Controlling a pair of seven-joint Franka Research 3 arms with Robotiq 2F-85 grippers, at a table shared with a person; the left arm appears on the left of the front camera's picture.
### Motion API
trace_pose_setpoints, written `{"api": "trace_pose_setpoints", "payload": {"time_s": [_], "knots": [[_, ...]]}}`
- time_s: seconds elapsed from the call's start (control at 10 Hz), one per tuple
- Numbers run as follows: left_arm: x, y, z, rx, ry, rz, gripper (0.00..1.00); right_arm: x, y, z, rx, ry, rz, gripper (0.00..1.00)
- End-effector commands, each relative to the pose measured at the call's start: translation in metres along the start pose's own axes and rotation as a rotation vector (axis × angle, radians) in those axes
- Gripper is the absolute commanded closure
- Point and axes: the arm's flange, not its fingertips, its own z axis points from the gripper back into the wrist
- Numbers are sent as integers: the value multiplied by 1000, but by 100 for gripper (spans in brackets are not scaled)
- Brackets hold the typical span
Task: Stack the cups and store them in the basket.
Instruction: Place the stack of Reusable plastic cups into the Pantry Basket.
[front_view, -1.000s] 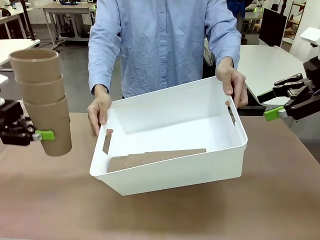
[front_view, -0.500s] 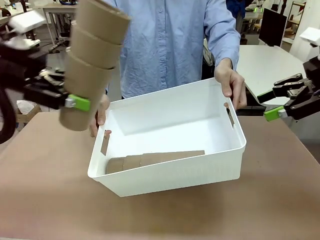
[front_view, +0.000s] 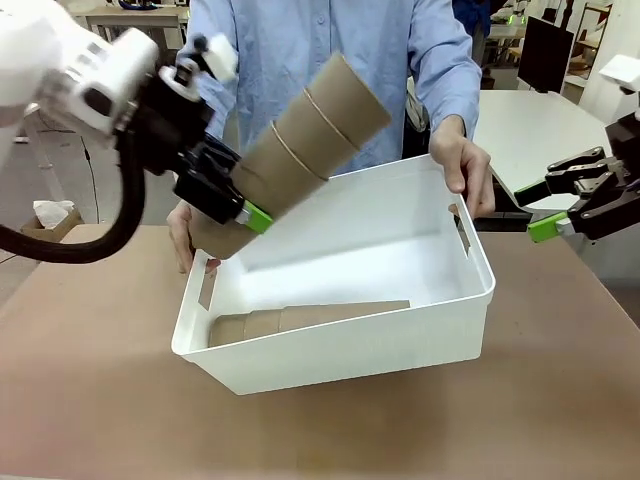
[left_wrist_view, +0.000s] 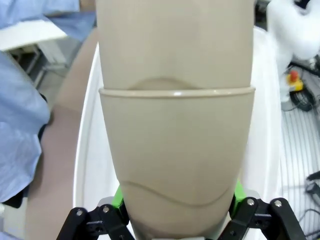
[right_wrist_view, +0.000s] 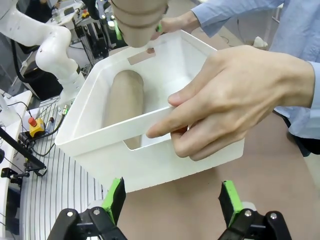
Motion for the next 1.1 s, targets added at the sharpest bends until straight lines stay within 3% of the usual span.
{"api": "trace_pose_setpoints", "payload": {"time_s": [0.0, 0.5, 1.0], "knots": [[17, 12, -17, 14, 84, -7, 15, 0, -3, 1, 2, -18, 17, 0], [12, 16, -90, 76, 205, -53, 15, 0, -3, 1, 2, -18, 17, 0], [-1, 41, -128, 156, 280, -50, 15, 0, -3, 1, 2, -18, 17, 0]]}}
